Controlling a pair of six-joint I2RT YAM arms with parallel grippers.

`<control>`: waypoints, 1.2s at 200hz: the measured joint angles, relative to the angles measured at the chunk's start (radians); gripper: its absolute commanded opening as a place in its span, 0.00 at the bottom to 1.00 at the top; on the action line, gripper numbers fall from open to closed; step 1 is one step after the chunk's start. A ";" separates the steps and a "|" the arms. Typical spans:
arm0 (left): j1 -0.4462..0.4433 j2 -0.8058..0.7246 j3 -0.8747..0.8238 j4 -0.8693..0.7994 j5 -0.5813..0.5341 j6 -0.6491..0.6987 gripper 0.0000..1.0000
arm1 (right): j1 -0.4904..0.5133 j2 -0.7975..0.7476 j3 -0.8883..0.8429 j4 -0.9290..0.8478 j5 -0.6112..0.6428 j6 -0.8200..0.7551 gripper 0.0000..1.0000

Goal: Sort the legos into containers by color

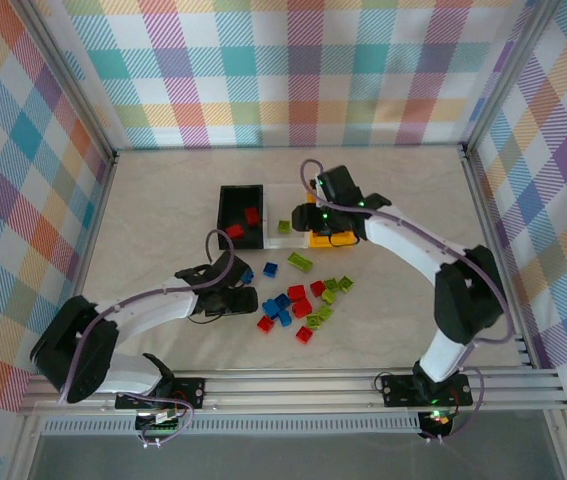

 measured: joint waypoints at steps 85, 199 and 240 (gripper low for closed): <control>-0.002 0.131 0.081 -0.006 -0.091 0.053 0.40 | 0.000 -0.236 -0.238 0.048 0.001 0.022 0.57; -0.093 0.148 0.381 -0.058 -0.034 0.069 0.32 | 0.000 -0.442 -0.467 0.062 0.061 0.053 0.57; -0.098 0.356 0.712 -0.053 0.013 0.090 0.31 | 0.000 -0.542 -0.576 0.039 0.092 0.075 0.58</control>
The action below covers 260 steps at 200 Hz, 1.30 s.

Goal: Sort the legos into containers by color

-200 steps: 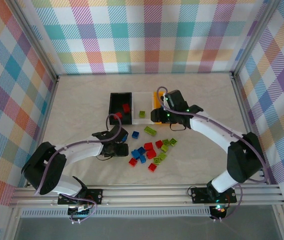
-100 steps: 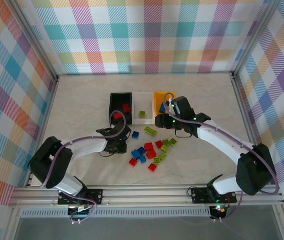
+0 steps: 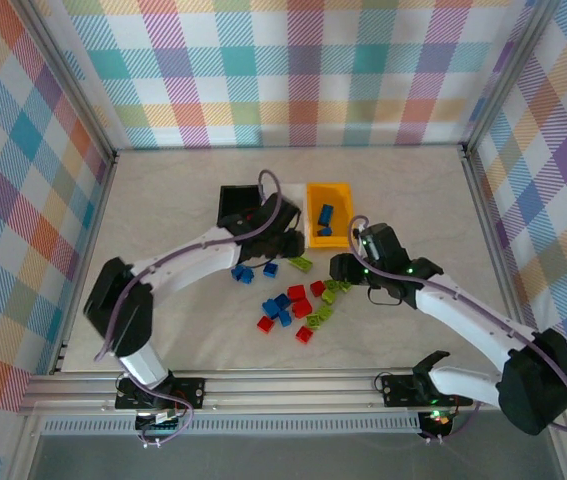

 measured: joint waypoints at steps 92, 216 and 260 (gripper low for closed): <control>0.000 0.632 0.900 -0.256 -0.003 0.081 0.43 | 0.000 -0.110 -0.078 -0.046 0.006 0.036 0.59; -0.053 0.758 1.391 -0.592 0.009 0.117 0.81 | -0.003 -0.041 -0.079 -0.044 -0.014 0.034 0.62; -0.154 0.437 0.895 -0.433 -0.054 0.121 0.90 | -0.003 0.049 -0.078 -0.023 -0.023 0.032 0.62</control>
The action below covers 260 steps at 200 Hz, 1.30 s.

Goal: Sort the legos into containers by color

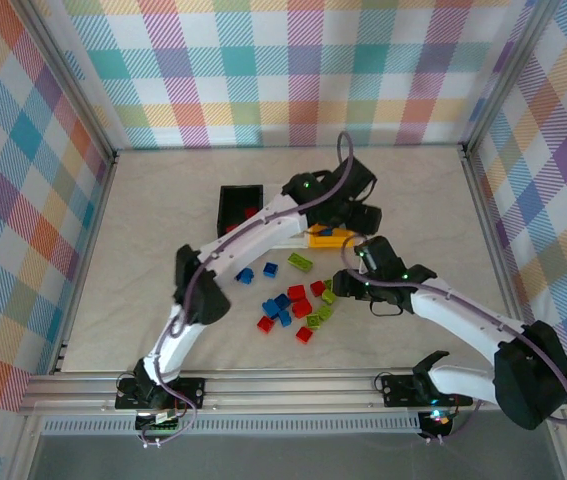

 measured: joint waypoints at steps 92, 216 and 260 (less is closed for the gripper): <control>0.059 -0.763 -1.160 0.378 -0.023 -0.136 1.00 | -0.007 0.078 0.037 -0.001 0.037 -0.020 0.59; 0.221 -1.193 -1.535 0.418 -0.045 -0.282 1.00 | -0.043 0.284 0.089 -0.009 0.089 -0.083 0.62; 0.243 -1.189 -1.552 0.439 -0.023 -0.296 1.00 | -0.043 0.354 0.130 -0.013 0.096 -0.098 0.62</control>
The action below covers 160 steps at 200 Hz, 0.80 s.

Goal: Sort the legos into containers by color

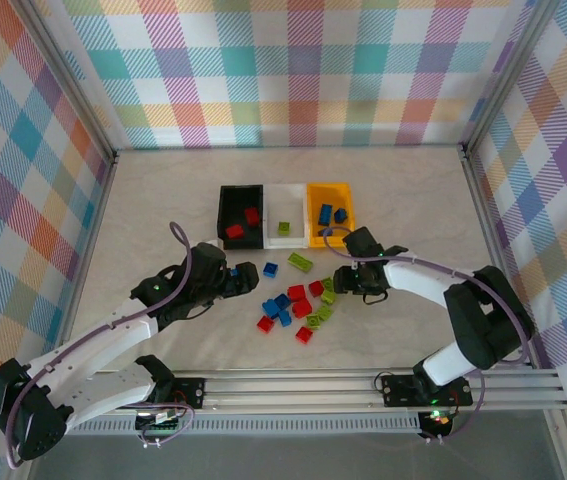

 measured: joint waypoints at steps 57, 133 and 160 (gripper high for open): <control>0.017 0.000 -0.029 0.016 0.019 -0.005 1.00 | -0.030 0.064 0.055 -0.013 0.006 0.001 0.55; 0.032 0.025 -0.042 0.034 0.034 -0.005 1.00 | -0.048 0.082 0.082 -0.050 0.010 -0.008 0.33; 0.036 0.025 -0.042 0.042 0.038 -0.005 1.00 | -0.048 0.074 0.082 -0.038 0.008 -0.032 0.29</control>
